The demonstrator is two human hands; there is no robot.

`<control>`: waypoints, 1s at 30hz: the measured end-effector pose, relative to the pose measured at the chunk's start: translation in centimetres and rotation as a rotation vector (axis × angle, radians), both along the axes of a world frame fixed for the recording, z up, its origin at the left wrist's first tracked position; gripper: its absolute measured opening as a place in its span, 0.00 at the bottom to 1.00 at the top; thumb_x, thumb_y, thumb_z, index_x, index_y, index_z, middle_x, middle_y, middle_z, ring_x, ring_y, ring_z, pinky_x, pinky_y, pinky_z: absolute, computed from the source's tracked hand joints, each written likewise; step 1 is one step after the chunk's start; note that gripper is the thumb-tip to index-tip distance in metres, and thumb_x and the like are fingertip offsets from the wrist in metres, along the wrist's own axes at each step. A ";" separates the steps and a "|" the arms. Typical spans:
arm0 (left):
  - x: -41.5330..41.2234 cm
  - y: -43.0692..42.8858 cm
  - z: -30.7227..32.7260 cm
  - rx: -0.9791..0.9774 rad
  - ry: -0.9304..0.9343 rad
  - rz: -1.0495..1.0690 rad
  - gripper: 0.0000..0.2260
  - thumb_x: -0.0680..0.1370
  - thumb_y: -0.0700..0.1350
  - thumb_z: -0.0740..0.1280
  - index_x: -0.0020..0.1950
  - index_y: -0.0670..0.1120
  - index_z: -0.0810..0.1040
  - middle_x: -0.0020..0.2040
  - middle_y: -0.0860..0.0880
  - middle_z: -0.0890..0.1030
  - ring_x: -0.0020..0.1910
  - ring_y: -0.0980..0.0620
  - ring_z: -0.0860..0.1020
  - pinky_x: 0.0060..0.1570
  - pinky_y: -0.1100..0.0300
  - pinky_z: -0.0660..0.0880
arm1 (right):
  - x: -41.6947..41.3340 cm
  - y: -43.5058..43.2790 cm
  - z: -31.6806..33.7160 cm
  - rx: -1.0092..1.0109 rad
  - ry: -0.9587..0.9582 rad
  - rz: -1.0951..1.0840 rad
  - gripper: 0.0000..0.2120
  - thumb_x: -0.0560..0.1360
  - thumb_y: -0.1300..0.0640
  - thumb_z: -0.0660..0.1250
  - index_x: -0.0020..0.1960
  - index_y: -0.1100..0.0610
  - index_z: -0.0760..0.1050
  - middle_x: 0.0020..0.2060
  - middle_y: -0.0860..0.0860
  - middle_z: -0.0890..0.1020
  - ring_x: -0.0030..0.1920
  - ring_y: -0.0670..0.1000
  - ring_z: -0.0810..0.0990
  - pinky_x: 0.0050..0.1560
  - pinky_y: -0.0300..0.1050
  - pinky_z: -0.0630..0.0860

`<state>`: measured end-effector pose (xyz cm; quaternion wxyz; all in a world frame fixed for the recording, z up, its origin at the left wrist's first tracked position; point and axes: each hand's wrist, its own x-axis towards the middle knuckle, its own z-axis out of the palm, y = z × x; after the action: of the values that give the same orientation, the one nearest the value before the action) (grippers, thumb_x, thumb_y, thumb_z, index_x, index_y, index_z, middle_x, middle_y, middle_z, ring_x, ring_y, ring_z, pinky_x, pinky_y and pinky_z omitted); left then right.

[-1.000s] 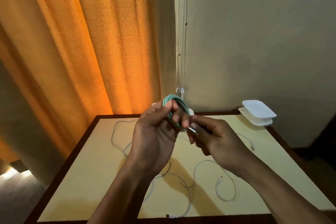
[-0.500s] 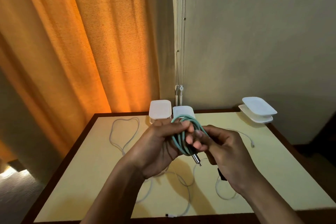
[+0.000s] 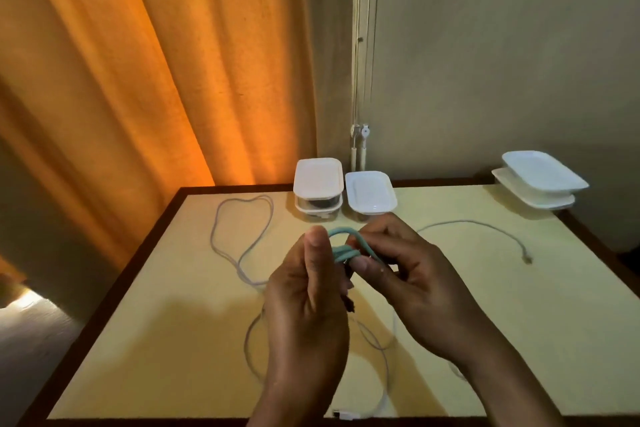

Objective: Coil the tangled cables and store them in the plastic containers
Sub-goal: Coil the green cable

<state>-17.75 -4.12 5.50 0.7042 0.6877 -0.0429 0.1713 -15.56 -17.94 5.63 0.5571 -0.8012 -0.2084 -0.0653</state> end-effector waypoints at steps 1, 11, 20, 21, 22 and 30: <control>0.0 0.0 -0.6 0.012 0.010 -0.016 0.33 0.77 0.71 0.51 0.39 0.43 0.78 0.35 0.44 0.78 0.33 0.53 0.77 0.32 0.61 0.74 | 0.5 0.1 -0.6 -0.015 -0.005 -0.007 0.10 0.81 0.53 0.66 0.58 0.48 0.83 0.50 0.46 0.78 0.54 0.48 0.79 0.47 0.32 0.72; 3.3 1.7 -0.9 -0.307 0.255 -0.408 0.26 0.82 0.61 0.58 0.32 0.48 0.79 0.33 0.46 0.71 0.35 0.48 0.72 0.41 0.52 0.73 | 2.4 -1.2 -2.4 0.046 0.040 0.035 0.06 0.77 0.50 0.68 0.51 0.50 0.81 0.47 0.47 0.78 0.48 0.49 0.78 0.46 0.33 0.72; 3.9 3.1 -1.6 0.140 0.334 -0.405 0.24 0.82 0.67 0.53 0.33 0.55 0.72 0.35 0.53 0.69 0.36 0.55 0.68 0.45 0.49 0.72 | 1.8 -2.5 -2.7 0.152 0.284 0.149 0.10 0.78 0.51 0.67 0.48 0.59 0.78 0.35 0.45 0.70 0.32 0.42 0.68 0.33 0.33 0.67; 3.9 3.2 -1.5 0.105 0.405 -0.445 0.22 0.80 0.66 0.55 0.33 0.54 0.72 0.36 0.51 0.68 0.36 0.53 0.69 0.47 0.47 0.76 | 1.9 -2.6 -2.9 0.149 0.311 0.139 0.09 0.78 0.51 0.67 0.48 0.56 0.79 0.34 0.44 0.70 0.31 0.43 0.67 0.33 0.35 0.66; 3.9 3.3 -1.4 0.037 0.469 -0.481 0.20 0.78 0.65 0.57 0.35 0.53 0.72 0.37 0.48 0.67 0.37 0.51 0.68 0.46 0.48 0.78 | 1.9 -2.6 -3.2 0.157 0.345 0.138 0.08 0.78 0.50 0.67 0.48 0.54 0.80 0.33 0.45 0.70 0.32 0.46 0.66 0.33 0.38 0.66; 4.4 3.7 -1.8 -0.417 0.583 -0.607 0.17 0.80 0.57 0.59 0.36 0.49 0.70 0.38 0.47 0.67 0.37 0.51 0.69 0.32 0.58 0.71 | 2.5 -3.9 -5.1 -0.375 0.089 -0.066 0.08 0.79 0.49 0.67 0.45 0.44 0.84 0.41 0.43 0.80 0.44 0.44 0.80 0.44 0.33 0.70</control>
<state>-13.38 -0.44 3.74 0.8284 0.5073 -0.0072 -0.2375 -13.07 -21.88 0.54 0.4043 -0.8994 -0.1657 -0.0080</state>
